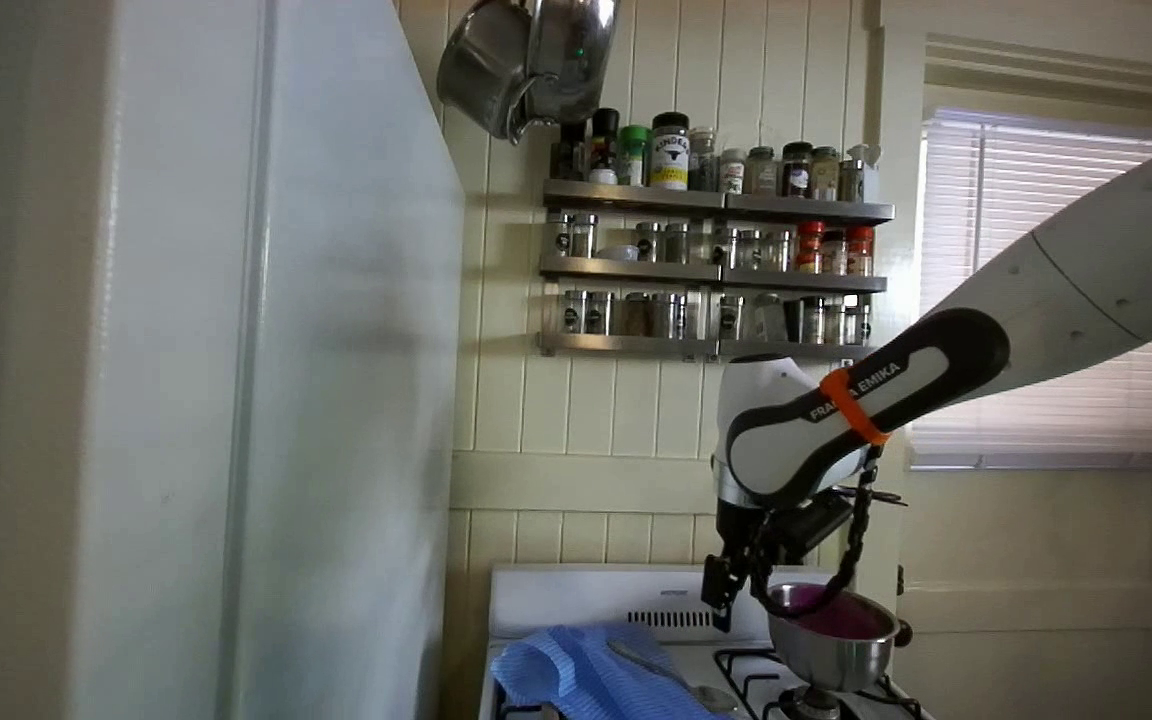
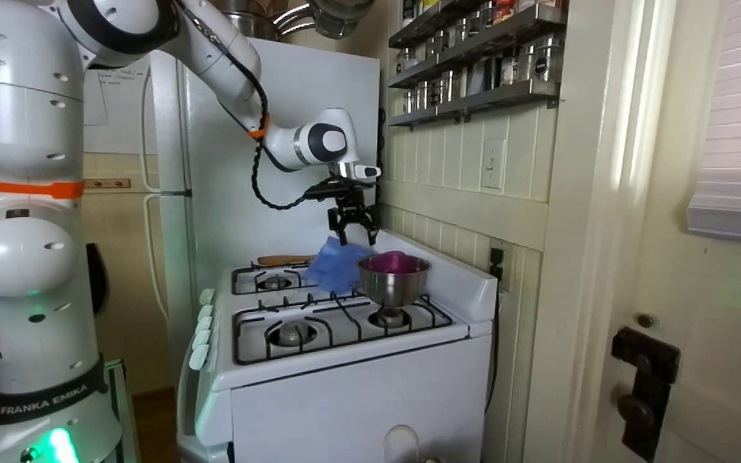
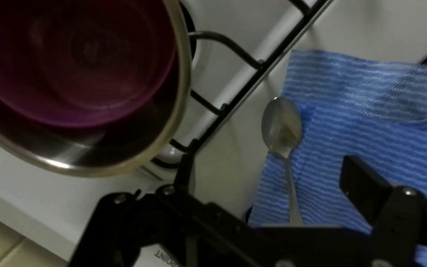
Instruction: Pick up the pink bowl and spoon, then put them inside the silver bowl
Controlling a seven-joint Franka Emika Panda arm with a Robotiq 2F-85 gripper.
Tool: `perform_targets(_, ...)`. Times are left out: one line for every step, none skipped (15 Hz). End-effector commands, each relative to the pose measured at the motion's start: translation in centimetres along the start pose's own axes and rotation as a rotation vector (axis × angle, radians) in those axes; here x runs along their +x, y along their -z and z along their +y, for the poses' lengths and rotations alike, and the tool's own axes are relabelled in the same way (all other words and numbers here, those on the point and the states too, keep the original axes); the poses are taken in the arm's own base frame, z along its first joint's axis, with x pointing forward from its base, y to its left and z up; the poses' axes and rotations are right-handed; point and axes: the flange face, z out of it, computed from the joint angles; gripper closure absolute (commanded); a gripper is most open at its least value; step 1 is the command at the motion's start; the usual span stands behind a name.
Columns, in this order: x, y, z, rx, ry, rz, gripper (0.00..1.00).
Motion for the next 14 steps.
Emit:
perform_targets(3.5, -1.8, -1.1, 0.015, 0.109, -0.045, 0.00)
perform_targets(4.3, -2.8, -1.4, 0.026, 0.107, -0.065, 0.00)
perform_targets(4.8, -3.3, -1.7, 0.033, 0.112, -0.079, 0.00)
perform_targets(5.4, -4.2, -1.9, 0.027, 0.080, -0.112, 0.00)
perform_targets(5.8, -4.6, -2.2, 0.028, 0.068, -0.141, 0.00)
perform_targets(4.3, -3.5, -1.8, 0.033, 0.082, -0.086, 0.00)
perform_targets(4.8, -4.1, -2.0, 0.037, 0.080, -0.105, 0.00)
perform_targets(5.2, -4.5, -2.1, 0.040, 0.076, -0.113, 0.00)
perform_targets(5.1, -4.4, -1.8, 0.046, 0.067, -0.106, 0.00)
perform_targets(5.0, -4.9, -1.8, 0.034, 0.076, -0.126, 0.00)
perform_targets(5.1, -5.2, -1.8, 0.041, 0.078, -0.130, 0.00)
perform_targets(5.5, -5.6, -2.0, 0.056, 0.092, -0.121, 0.00)
perform_targets(5.7, -5.8, -2.1, 0.064, 0.101, -0.112, 0.00)
perform_targets(6.0, -6.0, -2.2, 0.071, 0.109, -0.108, 0.00)
